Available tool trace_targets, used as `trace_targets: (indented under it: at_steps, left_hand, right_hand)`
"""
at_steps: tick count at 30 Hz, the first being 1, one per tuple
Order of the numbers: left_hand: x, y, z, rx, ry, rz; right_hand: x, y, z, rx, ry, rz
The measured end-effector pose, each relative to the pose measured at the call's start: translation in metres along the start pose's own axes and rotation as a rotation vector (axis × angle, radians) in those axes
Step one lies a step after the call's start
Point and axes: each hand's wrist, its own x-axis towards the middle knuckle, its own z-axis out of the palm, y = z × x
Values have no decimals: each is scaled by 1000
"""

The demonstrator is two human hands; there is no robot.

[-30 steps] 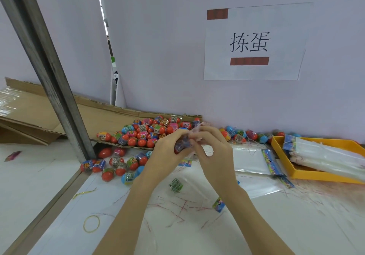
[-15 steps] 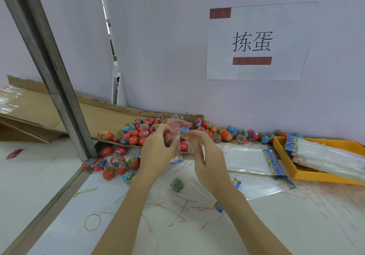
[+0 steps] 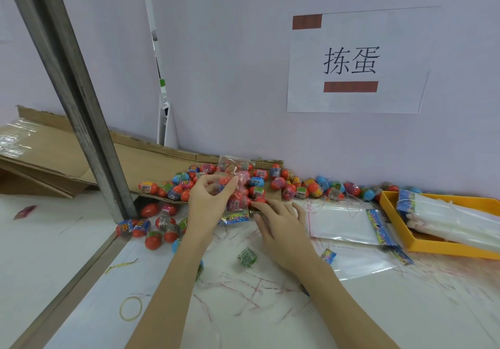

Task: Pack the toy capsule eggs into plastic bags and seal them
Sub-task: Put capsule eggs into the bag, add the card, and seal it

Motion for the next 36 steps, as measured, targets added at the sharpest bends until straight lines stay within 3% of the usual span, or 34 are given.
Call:
trace_targets:
  at_steps: [6,13,25,33,36]
  left_hand:
    - [-4,3,5,96,-9,113]
    - [-4,0,5,130,-3,162]
    - [-7,4,5,188,-74,159]
    - [-8,6,10,253,-202,199]
    - [-13,8,14,284,-299,240]
  right_hand:
    - [0,3,-7,110,228,79]
    - [-2,6,-5,60,70,-87]
    - [3,24,-5,104,26,173]
    - [4,4,-30,563,494,39]
    - [1,-4,-36,602,586,-35]
